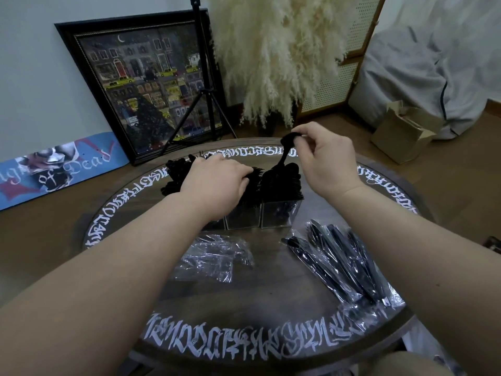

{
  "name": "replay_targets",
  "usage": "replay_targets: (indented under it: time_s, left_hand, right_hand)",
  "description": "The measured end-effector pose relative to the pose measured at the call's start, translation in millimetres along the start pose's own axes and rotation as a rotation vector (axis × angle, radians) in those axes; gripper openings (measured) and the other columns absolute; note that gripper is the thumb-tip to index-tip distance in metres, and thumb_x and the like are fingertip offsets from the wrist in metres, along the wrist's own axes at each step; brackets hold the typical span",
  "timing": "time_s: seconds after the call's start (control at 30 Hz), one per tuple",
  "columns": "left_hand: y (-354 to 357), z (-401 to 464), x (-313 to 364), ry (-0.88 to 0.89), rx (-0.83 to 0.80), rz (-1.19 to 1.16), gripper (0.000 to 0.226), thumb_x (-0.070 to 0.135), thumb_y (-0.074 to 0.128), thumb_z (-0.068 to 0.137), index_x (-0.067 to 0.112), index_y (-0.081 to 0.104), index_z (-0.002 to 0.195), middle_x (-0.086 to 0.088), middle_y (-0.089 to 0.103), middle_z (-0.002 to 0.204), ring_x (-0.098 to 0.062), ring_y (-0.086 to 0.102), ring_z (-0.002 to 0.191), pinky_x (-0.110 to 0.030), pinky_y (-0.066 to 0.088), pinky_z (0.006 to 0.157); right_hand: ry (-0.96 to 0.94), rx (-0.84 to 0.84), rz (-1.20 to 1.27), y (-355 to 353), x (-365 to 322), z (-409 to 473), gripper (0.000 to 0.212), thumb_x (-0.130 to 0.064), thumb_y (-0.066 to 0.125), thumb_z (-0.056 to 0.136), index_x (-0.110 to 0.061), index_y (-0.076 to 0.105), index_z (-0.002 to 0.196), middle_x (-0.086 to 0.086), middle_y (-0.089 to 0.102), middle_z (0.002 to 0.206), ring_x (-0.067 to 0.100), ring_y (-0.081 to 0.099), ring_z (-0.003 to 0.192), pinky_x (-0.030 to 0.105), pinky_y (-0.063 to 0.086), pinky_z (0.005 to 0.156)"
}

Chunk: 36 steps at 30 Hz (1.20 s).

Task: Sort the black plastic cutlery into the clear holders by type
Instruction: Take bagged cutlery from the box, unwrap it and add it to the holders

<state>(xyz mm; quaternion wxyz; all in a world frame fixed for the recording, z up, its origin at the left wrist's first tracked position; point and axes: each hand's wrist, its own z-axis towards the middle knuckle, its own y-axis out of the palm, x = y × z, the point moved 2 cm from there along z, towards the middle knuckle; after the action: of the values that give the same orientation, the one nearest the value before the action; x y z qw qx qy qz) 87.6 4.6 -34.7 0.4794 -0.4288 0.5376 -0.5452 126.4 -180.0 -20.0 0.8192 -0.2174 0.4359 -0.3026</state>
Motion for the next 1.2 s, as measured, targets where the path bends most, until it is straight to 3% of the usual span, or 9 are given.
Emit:
replay_targets:
  time_s: [0.07,0.2,0.37,0.47,0.67,0.87,0.97,1.07,1.2]
  left_hand:
    - [3,-1,-1,-0.001,0.003,-0.023,0.038,0.039,0.031,0.102,0.033,0.047,0.135,0.008,0.054,0.136,-0.023,0.043,0.124,-0.041,0.035,0.096]
    - [8,-2,-3,-0.006,0.010,-0.074,0.041,0.039,0.030,0.102,0.033,0.040,0.141,0.009,0.050,0.140,-0.023,0.040,0.128,-0.041,0.036,0.101]
    - [6,-5,1,0.020,0.061,-0.104,0.042,0.041,0.033,0.101,0.032,0.040,0.142,0.012,0.047,0.143,-0.023,0.036,0.128,-0.041,0.034,0.101]
    - [-1,-10,9,0.053,0.124,-0.123,0.044,0.042,0.038,0.099,0.031,0.040,0.142,0.013,0.046,0.143,-0.021,0.036,0.128,-0.040,0.033,0.104]
    - [-2,-37,40,0.154,0.239,-0.197,0.038,0.036,0.051,0.095,0.026,0.056,0.132,0.007,0.059,0.129,-0.025,0.046,0.118,-0.040,0.040,0.096]
    - [35,-70,73,0.130,0.137,-0.276,0.038,0.038,0.053,0.093,0.027,0.056,0.130,0.008,0.059,0.128,-0.022,0.045,0.118,-0.043,0.041,0.098]
    - [55,-85,85,0.117,0.059,-0.284,0.041,0.040,0.049,0.095,0.031,0.050,0.135,0.011,0.054,0.133,-0.018,0.041,0.121,-0.037,0.036,0.104]
    - [71,-98,90,0.101,0.009,-0.286,0.044,0.040,0.047,0.096,0.032,0.046,0.139,0.012,0.050,0.137,-0.016,0.038,0.124,-0.031,0.033,0.105]
    - [83,-104,91,0.075,-0.051,-0.322,0.045,0.039,0.047,0.096,0.032,0.043,0.140,0.011,0.048,0.139,-0.014,0.037,0.126,-0.032,0.034,0.106]
  right_hand:
    - [-0.003,-0.084,-0.085,7,4,1,0.024,-0.021,0.050,0.096,-0.018,0.067,0.112,0.000,0.069,0.094,0.023,0.058,0.091,0.033,0.044,0.082]
    - [-0.051,-0.340,-0.297,26,17,-4,0.035,-0.024,0.040,0.097,-0.023,0.063,0.123,0.001,0.052,0.135,0.027,0.035,0.122,0.032,0.030,0.103]
    - [-0.075,-0.480,-0.416,27,16,-11,0.044,-0.028,0.035,0.097,-0.027,0.048,0.138,0.000,0.027,0.154,0.029,0.020,0.134,0.044,0.026,0.110]
    - [-0.077,-0.405,-0.354,16,14,-17,0.050,-0.021,0.040,0.094,-0.023,0.040,0.143,0.004,0.032,0.151,0.030,0.026,0.130,0.043,0.030,0.108]
    - [0.016,-0.189,-0.237,-26,23,-57,0.040,-0.009,0.052,0.087,-0.016,0.057,0.127,0.006,0.055,0.122,0.024,0.050,0.108,0.035,0.040,0.089]
    - [0.196,-0.517,-0.387,-26,49,-113,0.019,-0.024,0.058,0.088,-0.018,0.068,0.103,0.002,0.069,0.097,0.024,0.062,0.094,0.032,0.050,0.079]
    - [0.260,-0.658,-0.514,-20,66,-139,0.024,-0.038,0.061,0.084,-0.018,0.068,0.095,0.003,0.069,0.089,0.026,0.063,0.087,0.031,0.051,0.073]
    - [0.294,-0.745,-0.617,-18,76,-154,0.031,-0.044,0.065,0.082,-0.015,0.065,0.094,0.003,0.066,0.084,0.025,0.062,0.081,0.029,0.046,0.065]
    - [0.327,-0.726,-0.591,-13,83,-161,0.024,-0.038,0.064,0.083,-0.015,0.064,0.092,0.004,0.066,0.088,0.025,0.060,0.081,0.028,0.043,0.063]
